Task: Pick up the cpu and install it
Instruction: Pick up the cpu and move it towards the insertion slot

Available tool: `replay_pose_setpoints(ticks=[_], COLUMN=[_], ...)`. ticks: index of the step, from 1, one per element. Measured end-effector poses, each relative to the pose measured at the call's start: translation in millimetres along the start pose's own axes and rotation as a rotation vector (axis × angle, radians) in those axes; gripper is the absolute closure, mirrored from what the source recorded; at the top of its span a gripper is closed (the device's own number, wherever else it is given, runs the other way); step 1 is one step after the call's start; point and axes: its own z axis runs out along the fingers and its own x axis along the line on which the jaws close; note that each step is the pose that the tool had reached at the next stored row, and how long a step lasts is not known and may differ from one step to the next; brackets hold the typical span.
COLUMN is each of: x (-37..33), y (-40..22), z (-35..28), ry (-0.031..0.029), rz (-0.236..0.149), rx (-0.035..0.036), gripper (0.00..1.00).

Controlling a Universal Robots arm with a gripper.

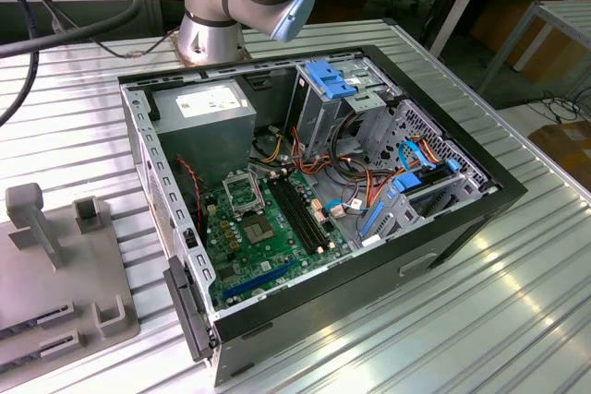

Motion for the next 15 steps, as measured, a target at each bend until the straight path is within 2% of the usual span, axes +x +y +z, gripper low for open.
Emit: replay_pose_setpoints(ticks=[15], x=[0.1], y=[0.1], z=[-4.2], ry=[0.0000], rz=[0.000], rx=[0.0001], gripper=[0.53])
